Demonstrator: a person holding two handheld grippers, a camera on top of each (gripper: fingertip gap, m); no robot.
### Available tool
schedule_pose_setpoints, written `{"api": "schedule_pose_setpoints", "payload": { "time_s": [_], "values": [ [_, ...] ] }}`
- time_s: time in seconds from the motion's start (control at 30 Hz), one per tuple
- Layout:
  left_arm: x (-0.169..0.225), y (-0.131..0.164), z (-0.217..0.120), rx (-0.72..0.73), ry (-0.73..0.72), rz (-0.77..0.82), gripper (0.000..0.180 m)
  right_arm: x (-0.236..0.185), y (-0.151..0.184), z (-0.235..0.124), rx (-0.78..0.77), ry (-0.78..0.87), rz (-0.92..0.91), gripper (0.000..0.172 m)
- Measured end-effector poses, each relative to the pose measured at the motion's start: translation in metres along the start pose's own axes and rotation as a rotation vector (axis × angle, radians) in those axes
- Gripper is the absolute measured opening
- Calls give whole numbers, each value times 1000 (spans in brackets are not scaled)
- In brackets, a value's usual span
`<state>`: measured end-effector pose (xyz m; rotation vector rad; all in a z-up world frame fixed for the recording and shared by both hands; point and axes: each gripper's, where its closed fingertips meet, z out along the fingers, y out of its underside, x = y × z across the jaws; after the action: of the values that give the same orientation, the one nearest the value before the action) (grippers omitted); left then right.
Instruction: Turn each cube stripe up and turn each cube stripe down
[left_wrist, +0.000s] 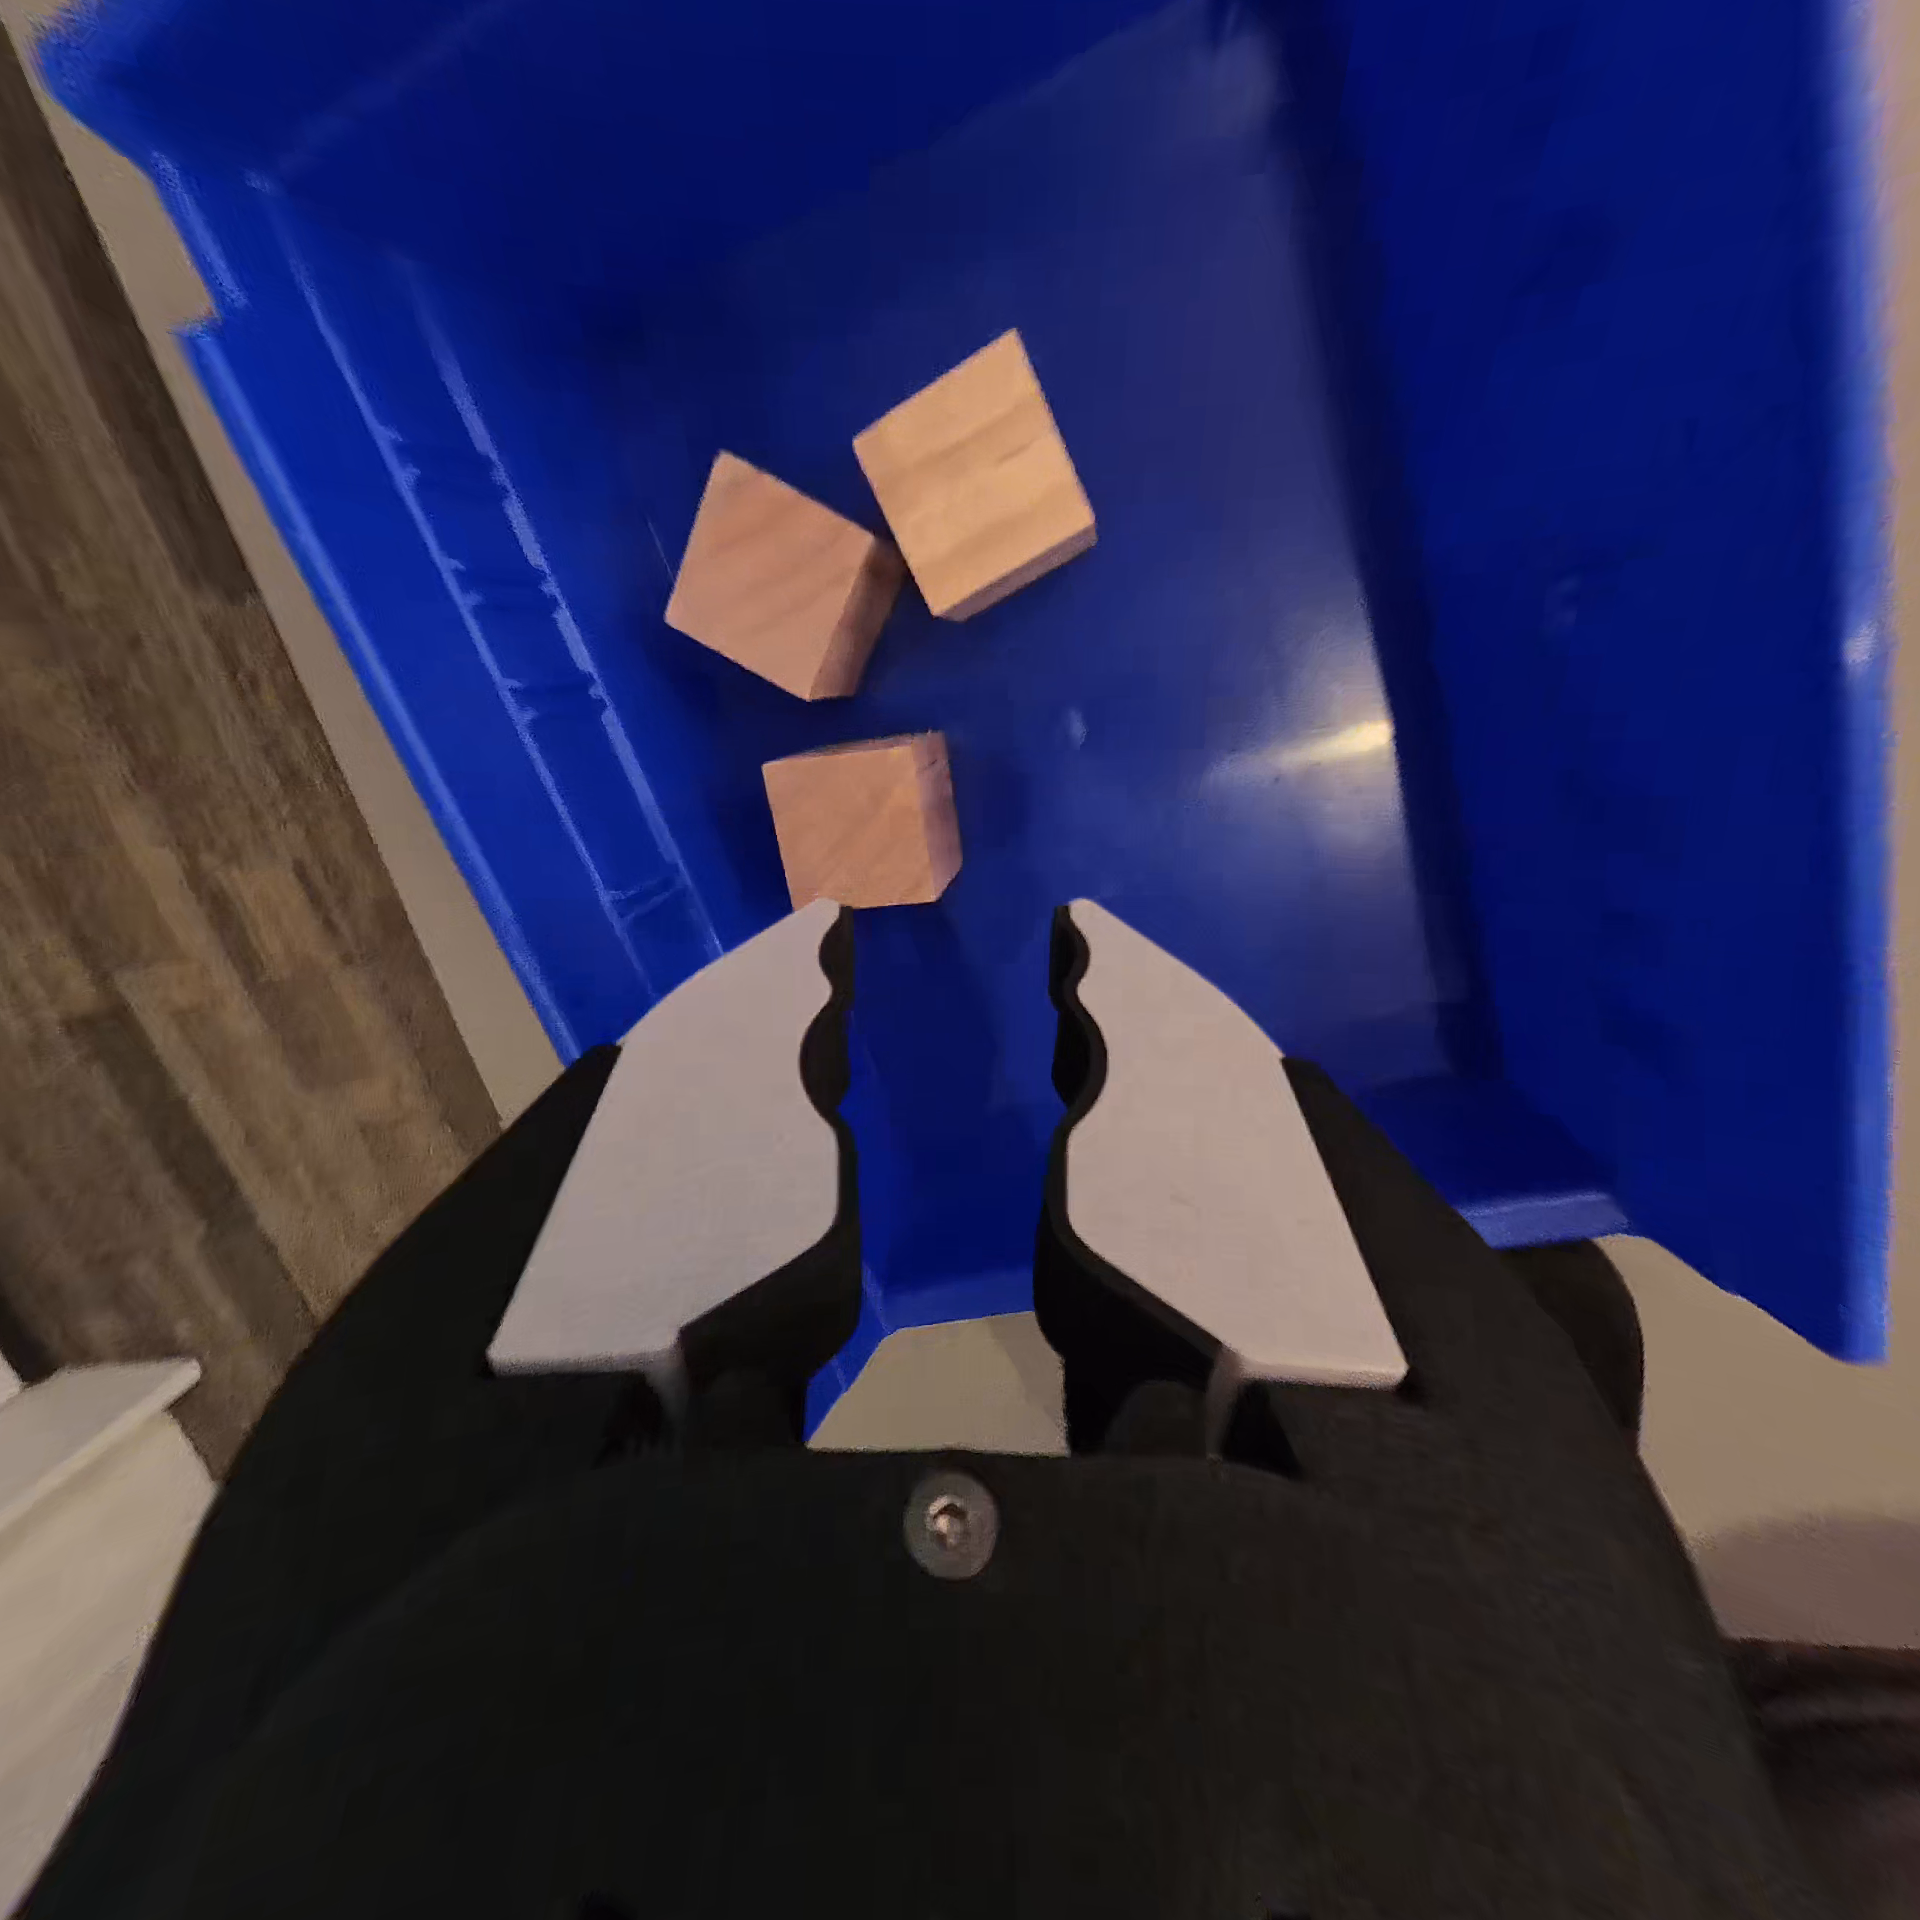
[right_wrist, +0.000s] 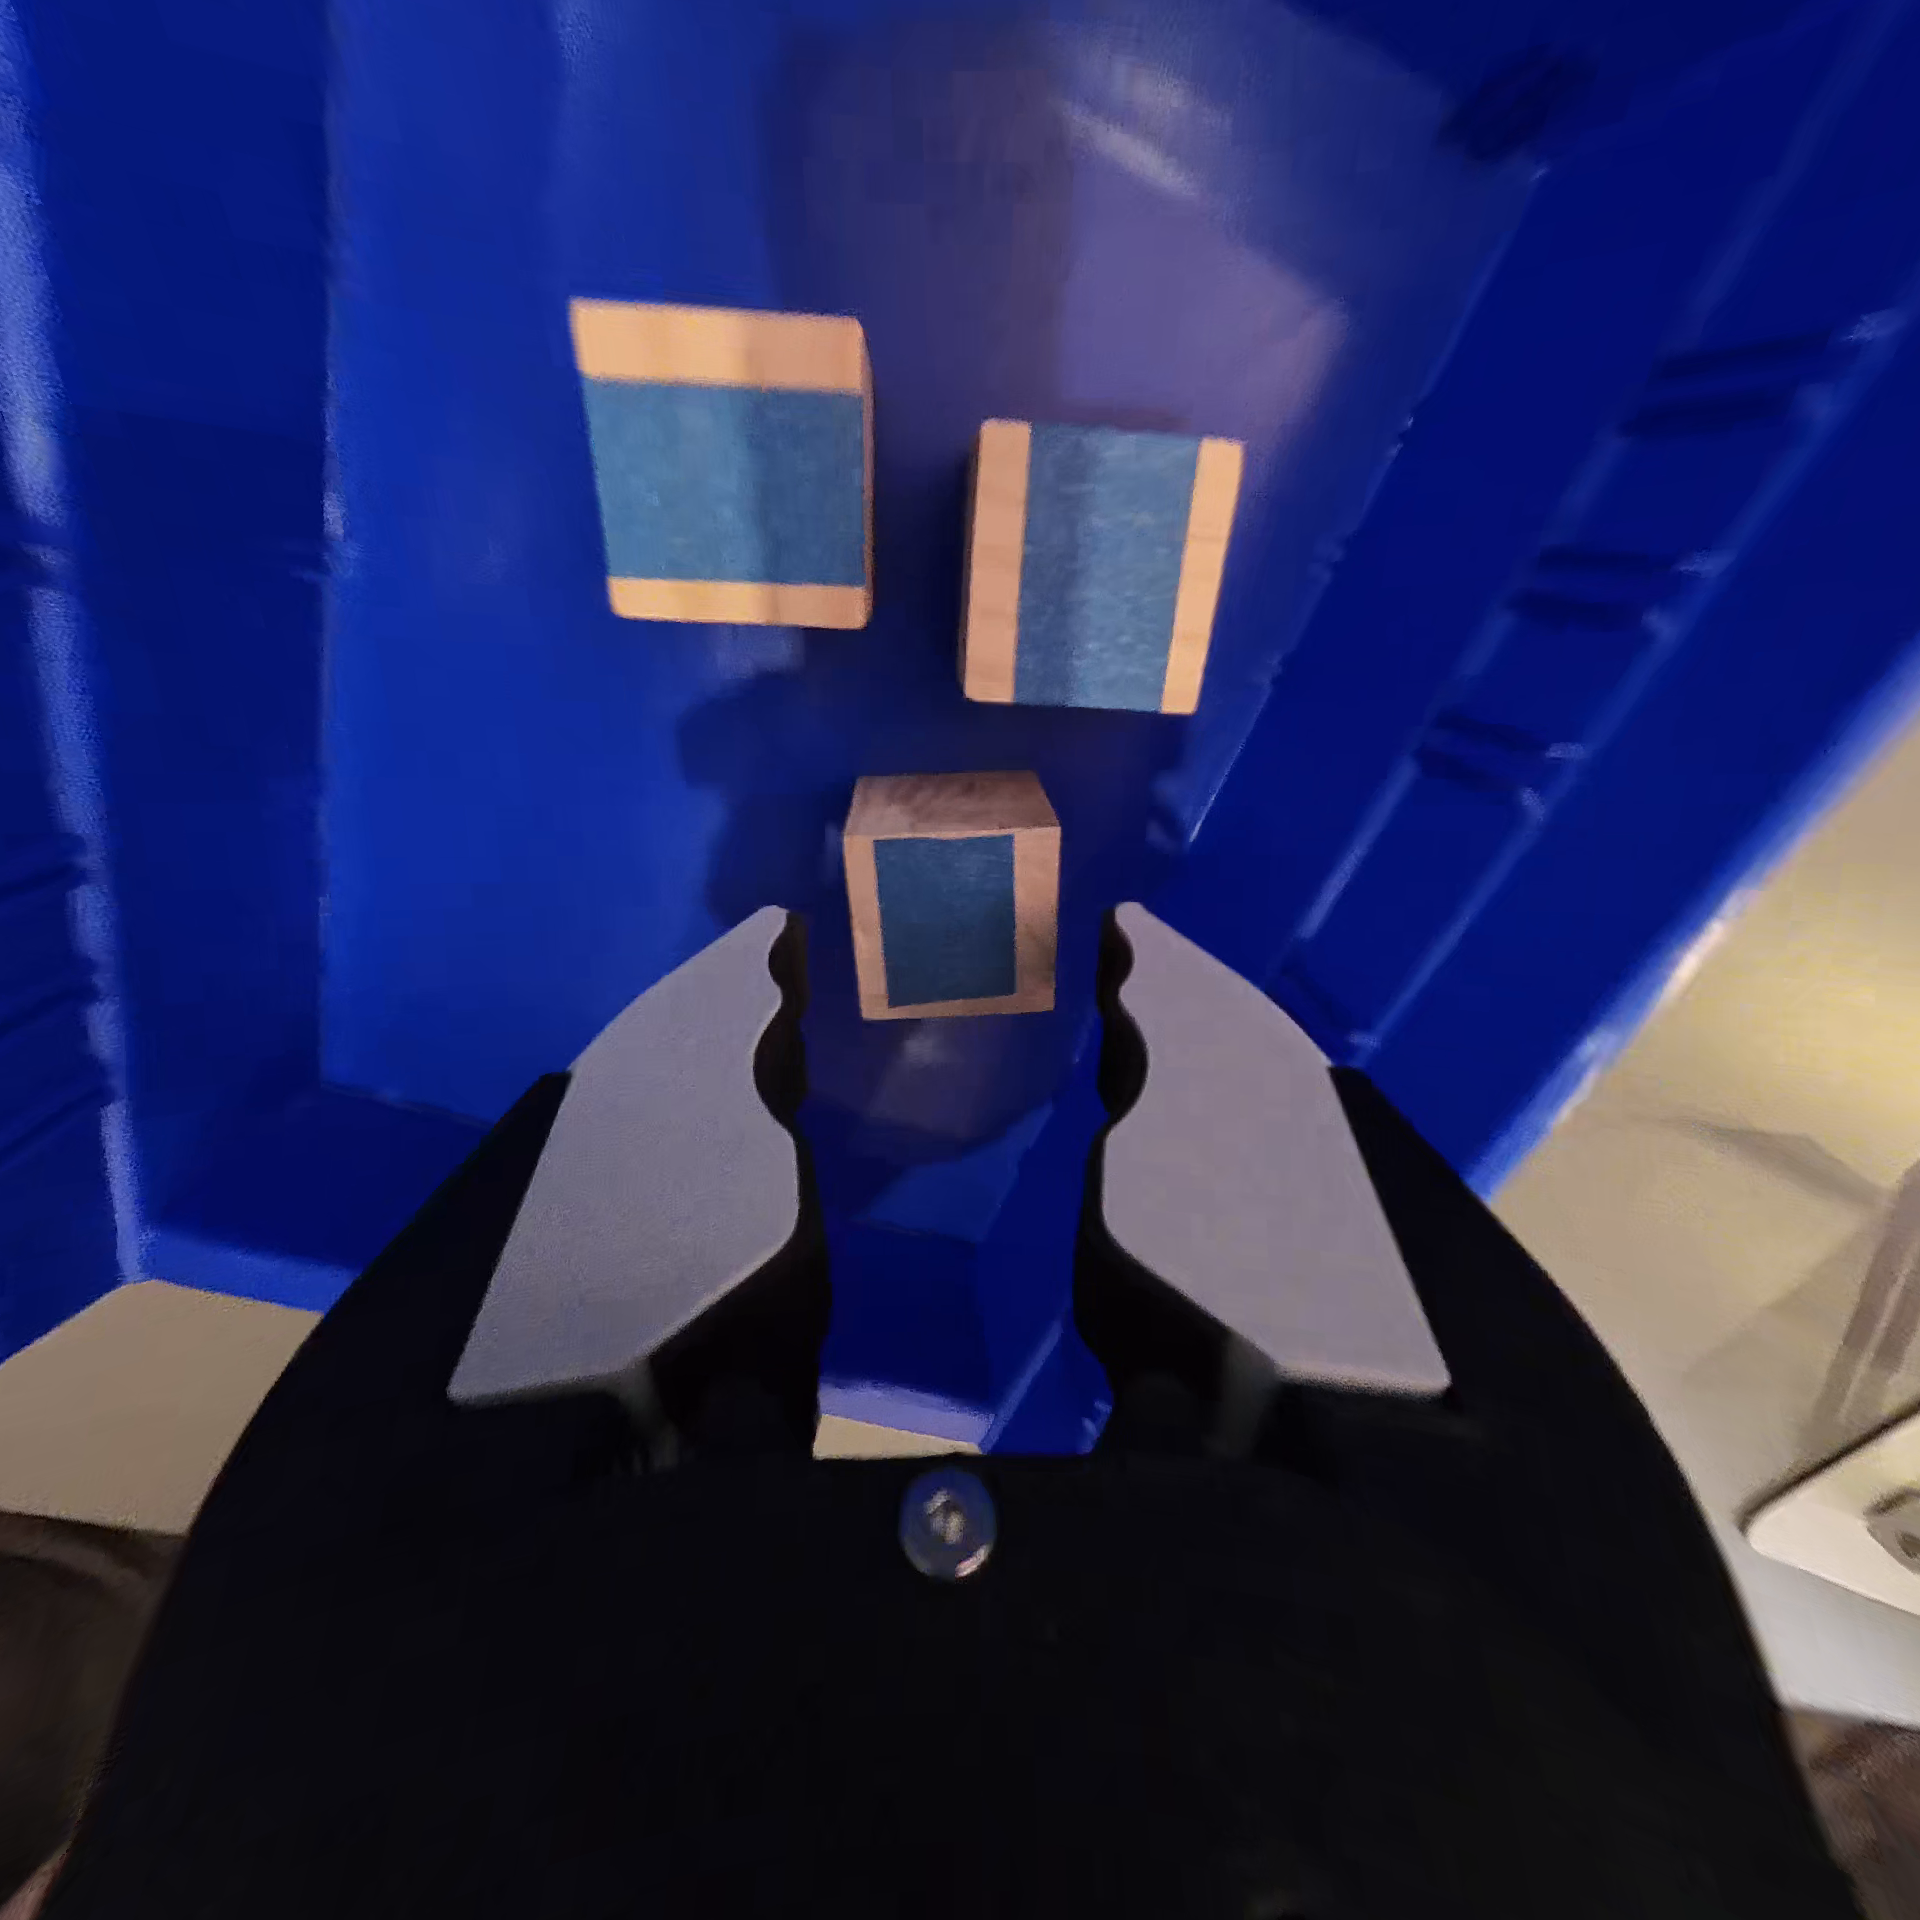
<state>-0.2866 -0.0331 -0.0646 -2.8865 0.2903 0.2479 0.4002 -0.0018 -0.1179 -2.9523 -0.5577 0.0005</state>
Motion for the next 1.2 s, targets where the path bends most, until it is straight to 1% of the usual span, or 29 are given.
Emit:
{"api": "schedule_pose_setpoints", "payload": {
  "time_s": [0.07,0.13,0.23,0.4,0.47,0.5,0.57,0.67,0.7,0.87,0.93,1.07,1.13,1.2],
  "values": [
    [0,6,16,-77,18,-15,41,-2,-5,-13,61,1,-9,56],
    [-2,8,30,-122,25,-26,45,-4,-5,-21,86,14,-21,56],
    [-6,9,43,-151,24,-36,49,-8,-5,-29,99,31,-50,56],
    [-18,14,54,-204,-32,-53,50,-17,-6,-30,86,46,-103,56],
    [-18,14,59,-211,-30,-51,51,-21,-6,-28,71,48,-123,56],
    [-20,15,62,-224,-38,-54,57,-22,-6,-28,67,51,-133,56],
    [-26,18,67,-250,-77,-49,62,-23,-6,-26,59,54,-145,56],
    [-27,20,69,-270,-93,-40,59,-22,-4,-26,48,59,-143,55],
    [-27,21,67,-274,-104,-37,55,-21,-4,-27,49,64,-141,55],
    [-26,14,60,-230,-107,-36,54,-21,-3,-27,49,56,-139,55],
    [-24,14,62,-227,-79,-45,55,-22,-3,-26,43,50,-144,55],
    [-19,21,73,-271,-33,-40,56,-24,-2,-25,32,55,-158,54],
    [-21,19,76,-274,-40,-33,48,-25,-2,-26,35,52,-162,53],
    [-17,15,74,-247,2,-49,47,-25,-2,-28,40,60,-160,52]
  ]
}}
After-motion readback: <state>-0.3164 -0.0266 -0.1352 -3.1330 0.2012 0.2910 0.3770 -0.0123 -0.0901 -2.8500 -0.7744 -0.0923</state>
